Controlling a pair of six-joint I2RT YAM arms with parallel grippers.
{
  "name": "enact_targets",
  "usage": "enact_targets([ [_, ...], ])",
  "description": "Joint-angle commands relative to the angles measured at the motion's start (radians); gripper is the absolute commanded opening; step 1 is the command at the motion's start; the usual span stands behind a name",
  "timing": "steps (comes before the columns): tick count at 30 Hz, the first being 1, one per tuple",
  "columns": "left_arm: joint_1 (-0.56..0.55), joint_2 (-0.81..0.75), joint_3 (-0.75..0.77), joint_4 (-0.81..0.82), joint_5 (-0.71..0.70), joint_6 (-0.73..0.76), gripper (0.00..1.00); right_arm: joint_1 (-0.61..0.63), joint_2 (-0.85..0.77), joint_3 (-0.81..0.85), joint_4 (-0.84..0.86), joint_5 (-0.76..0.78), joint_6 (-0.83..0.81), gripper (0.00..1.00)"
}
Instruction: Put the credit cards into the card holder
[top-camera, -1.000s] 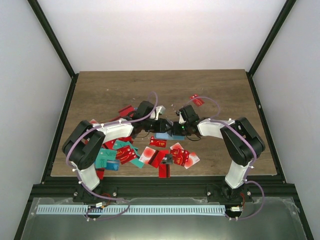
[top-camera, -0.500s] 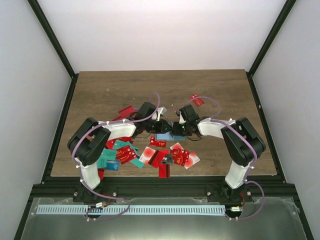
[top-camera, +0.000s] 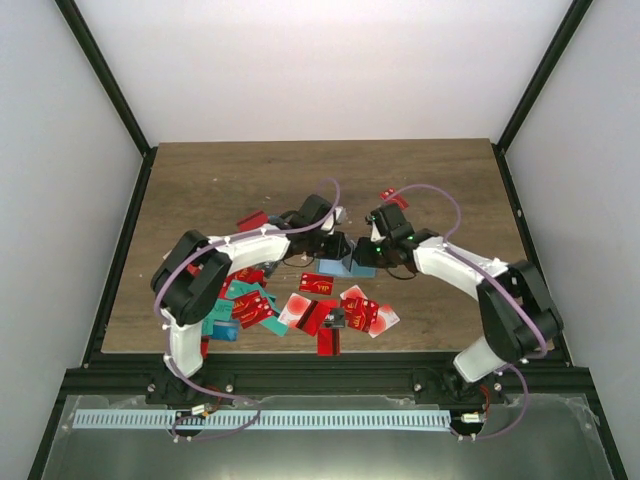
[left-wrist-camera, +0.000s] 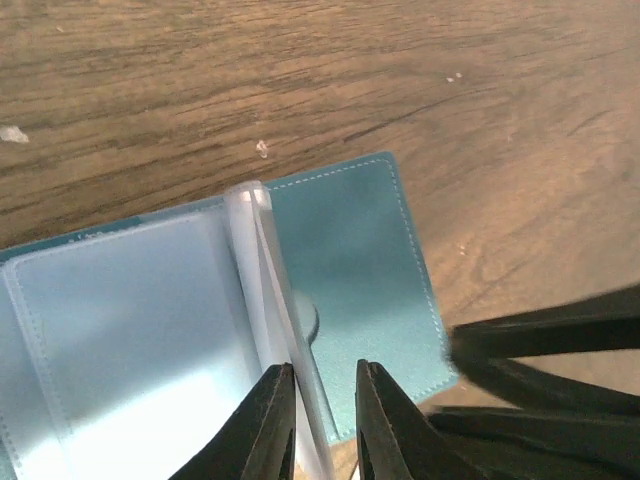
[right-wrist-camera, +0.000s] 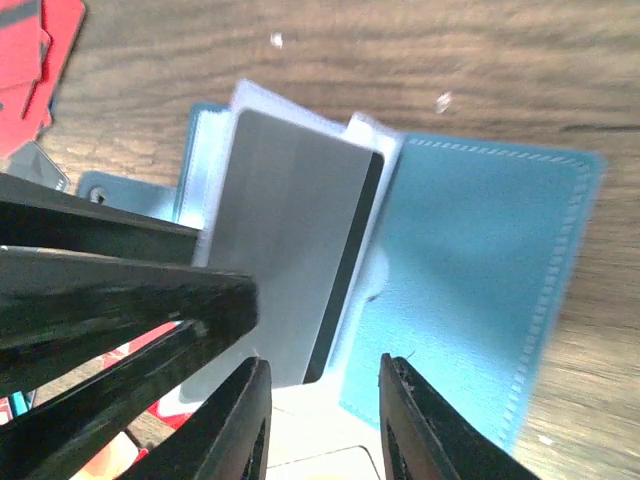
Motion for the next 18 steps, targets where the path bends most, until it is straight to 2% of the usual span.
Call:
enact_targets([
  [1, -0.055, 0.055, 0.109, -0.197, -0.171, 0.055, 0.2, -0.031, -0.122, -0.019, -0.056, 0.106, 0.024, 0.34],
  [4, -0.097, 0.087, 0.187, -0.288, -0.279, 0.063, 0.2, -0.064, -0.191, -0.086, -0.046, 0.146, 0.05, 0.36],
  [10, -0.17, 0.17, 0.354, -0.475, -0.494, 0.08, 0.2, -0.145, -0.269, -0.2, -0.012, 0.118, 0.079, 0.36],
  [18, -0.229, 0.312, 0.578, -0.777, -0.759, 0.081, 0.2, -0.17, -0.308, -0.224, -0.01, 0.098, 0.061, 0.36],
])
